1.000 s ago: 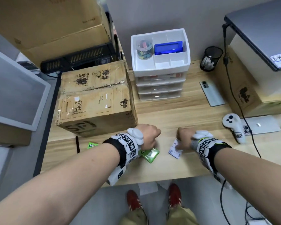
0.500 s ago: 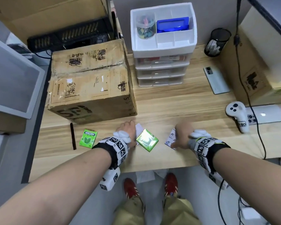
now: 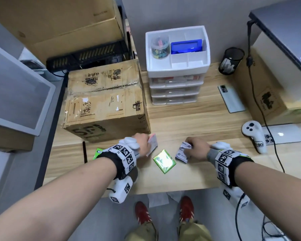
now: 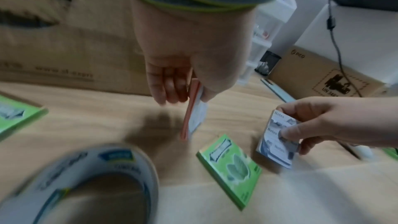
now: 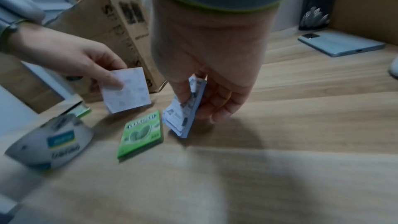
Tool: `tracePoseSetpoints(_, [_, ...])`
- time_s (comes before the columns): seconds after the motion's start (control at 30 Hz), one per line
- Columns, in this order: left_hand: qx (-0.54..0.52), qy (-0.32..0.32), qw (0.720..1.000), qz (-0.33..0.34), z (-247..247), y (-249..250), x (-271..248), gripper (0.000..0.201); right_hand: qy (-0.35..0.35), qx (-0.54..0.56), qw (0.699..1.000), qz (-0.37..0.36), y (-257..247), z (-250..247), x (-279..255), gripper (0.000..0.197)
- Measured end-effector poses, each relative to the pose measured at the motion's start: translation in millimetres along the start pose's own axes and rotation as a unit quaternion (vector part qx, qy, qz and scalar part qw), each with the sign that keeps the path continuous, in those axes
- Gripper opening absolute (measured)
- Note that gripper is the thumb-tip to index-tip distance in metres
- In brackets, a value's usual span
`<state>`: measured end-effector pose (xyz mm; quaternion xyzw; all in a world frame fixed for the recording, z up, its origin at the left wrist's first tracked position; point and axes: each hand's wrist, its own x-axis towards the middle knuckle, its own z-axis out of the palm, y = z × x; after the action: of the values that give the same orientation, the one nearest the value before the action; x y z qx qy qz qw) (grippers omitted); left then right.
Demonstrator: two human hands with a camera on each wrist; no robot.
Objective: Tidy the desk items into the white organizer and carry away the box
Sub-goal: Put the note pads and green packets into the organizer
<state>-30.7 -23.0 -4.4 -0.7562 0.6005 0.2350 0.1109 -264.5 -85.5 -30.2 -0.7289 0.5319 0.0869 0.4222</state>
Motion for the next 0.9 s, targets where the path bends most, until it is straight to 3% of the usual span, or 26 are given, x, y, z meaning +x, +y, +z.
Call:
tracePoseSetpoints(0.17, [-0.012,-0.037,0.997,0.060,-41.6,21.1,-17.3,0.012,-0.039,0.148,0.988,-0.017,-26.4,-38.9,-6.9,0.010])
tracePoseSetpoints(0.33, [-0.108,-0.082,0.987,0.091,-96.1,37.8,-21.5,0.014,-0.052,0.291,0.955,-0.018,-56.1,-82.9,-13.6,0.011])
tracePoseSetpoints(0.4, [-0.197,-0.076,0.973,0.090,-121.0,45.0,-23.9,0.007,-0.043,0.323,0.945,-0.024,-66.0,-106.3,-17.3,0.008])
tracePoseSetpoints(0.53, [-0.339,-0.094,0.931,0.098,-157.0,49.8,-28.8,0.017,-0.011,0.291,0.955,-0.054,-82.3,-138.4,-23.7,0.006])
tracePoseSetpoints(0.73, [-0.459,-0.107,0.872,0.131,-191.4,52.8,-29.0,0.027,0.020,0.299,0.950,-0.084,-111.0,-174.3,-31.6,0.016])
tracePoseSetpoints(0.9, [-0.487,-0.106,0.857,0.130,-211.8,52.4,-30.2,0.034,0.027,0.281,0.952,-0.117,-133.8,-189.1,-35.7,0.009])
